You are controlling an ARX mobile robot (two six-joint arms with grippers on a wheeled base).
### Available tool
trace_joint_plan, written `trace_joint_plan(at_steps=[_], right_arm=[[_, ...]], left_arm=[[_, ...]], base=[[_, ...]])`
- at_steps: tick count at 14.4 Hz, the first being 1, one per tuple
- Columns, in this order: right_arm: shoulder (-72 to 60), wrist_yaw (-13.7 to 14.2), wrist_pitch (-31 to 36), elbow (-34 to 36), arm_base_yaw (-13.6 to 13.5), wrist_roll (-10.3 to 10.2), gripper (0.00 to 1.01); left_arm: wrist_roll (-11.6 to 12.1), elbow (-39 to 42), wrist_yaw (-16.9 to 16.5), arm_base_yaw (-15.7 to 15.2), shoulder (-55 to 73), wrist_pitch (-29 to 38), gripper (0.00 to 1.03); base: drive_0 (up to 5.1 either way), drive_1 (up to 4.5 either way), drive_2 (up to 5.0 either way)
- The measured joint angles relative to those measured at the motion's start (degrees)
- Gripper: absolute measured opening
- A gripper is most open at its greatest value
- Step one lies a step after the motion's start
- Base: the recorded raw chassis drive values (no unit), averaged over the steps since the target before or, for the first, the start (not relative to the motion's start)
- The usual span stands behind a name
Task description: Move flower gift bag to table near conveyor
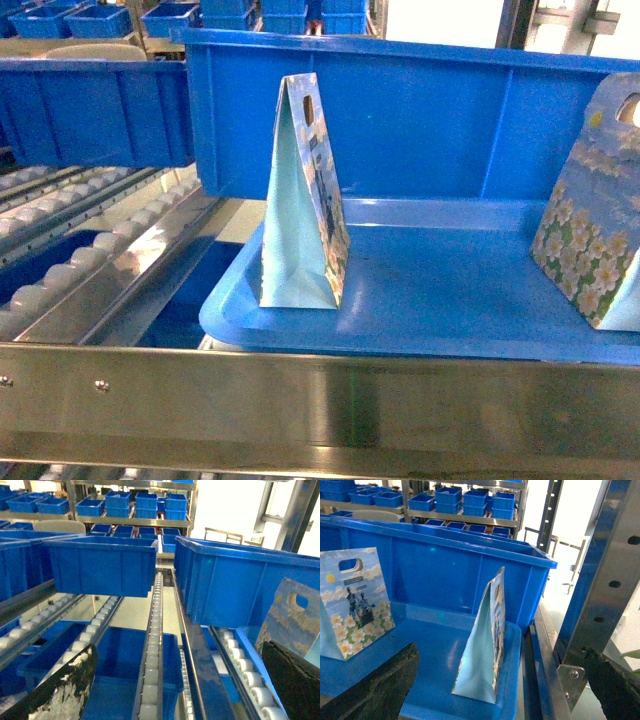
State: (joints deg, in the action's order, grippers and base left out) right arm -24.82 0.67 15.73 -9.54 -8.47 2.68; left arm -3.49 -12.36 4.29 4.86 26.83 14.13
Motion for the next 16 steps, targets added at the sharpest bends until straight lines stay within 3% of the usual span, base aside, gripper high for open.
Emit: trace_joint_plan(at_steps=[2,3,4,5,6,11,16], right_arm=[[-8.5,1.4,0.2,-4.3,-3.3,0.3,0.98],[-13.1,1.3,0.7,-6.6,-4.8,0.4,0.98],[-16.0,0.5,0.2,-8.8,-5.1,0.3,0.98],[-21.6,-0.7,-1.4,-13.4,-6.1,-0.3,0.98],[-24.3,-0.5,-6.6,-15.9,-7.6,-3.2,0.98],[-30.4,3.5,-1.0,-17.2,-9.7,-2.5,0.98],[-33.2,4.2,0.7,-18.9,-10.1,-1.6,0.98]], left_arm=[[-1.8,-6.0,3.5,6.3,9.2,-0.6,0.98],[-3.8,-8.7,3.6,7.3,13.7,-1.9,0.98],[-4.0,-10.6,7.4,10.9,16.8,-1.7,0.98],[-4.1,-11.2,13.6,20.0,20.9,-0.6,0.98],[-0.6,-11.1,22.9,25.6,20.4,1.2,0.98],[-0.6,-13.7,20.9,25.3,26.3,2.1,0.98],[-1.0,-16.9,20.1,24.2,29.4,2.7,0.98]], base=[[0.0,0.00,0.0],[0.0,0.00,0.0],[0.0,0.00,0.0],[0.0,0.00,0.0],[0.0,0.00,0.0],[0.0,0.00,0.0],[0.0,0.00,0.0]])
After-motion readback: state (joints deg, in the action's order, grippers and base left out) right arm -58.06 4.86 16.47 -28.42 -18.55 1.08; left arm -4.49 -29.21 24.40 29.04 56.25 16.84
